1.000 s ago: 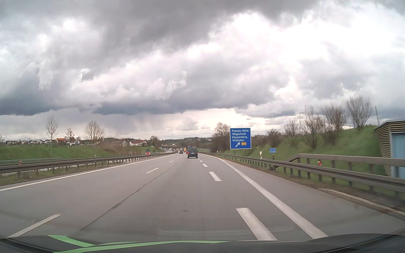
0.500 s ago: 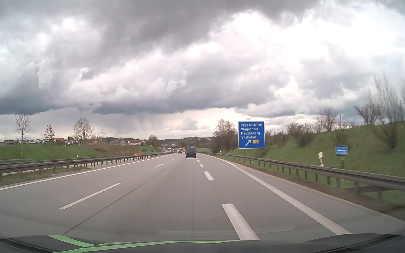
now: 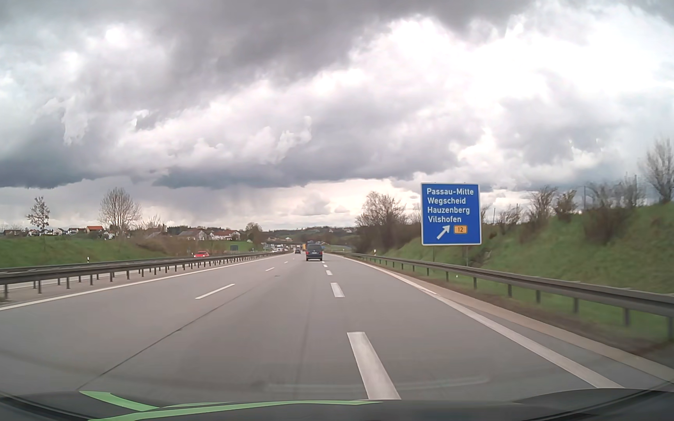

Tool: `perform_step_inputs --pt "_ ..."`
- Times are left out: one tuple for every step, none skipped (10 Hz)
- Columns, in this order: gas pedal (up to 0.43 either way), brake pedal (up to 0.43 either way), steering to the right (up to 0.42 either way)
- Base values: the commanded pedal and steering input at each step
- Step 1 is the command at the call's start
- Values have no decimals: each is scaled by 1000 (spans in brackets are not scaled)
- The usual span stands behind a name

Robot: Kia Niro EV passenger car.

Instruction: Follow the waypoints while adhering to traffic rules and regulations

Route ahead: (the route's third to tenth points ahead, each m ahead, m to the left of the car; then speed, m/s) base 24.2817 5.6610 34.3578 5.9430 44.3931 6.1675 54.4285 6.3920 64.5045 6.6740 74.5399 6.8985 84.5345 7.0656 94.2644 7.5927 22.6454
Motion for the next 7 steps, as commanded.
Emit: perform_step_inputs --pt "0 0 -2" --pt "0 0 -2" --pt "0 0 -2" --pt "0 0 -3" --pt "0 0 -3" --pt "0 0 -3" --pt "0 0 -3"
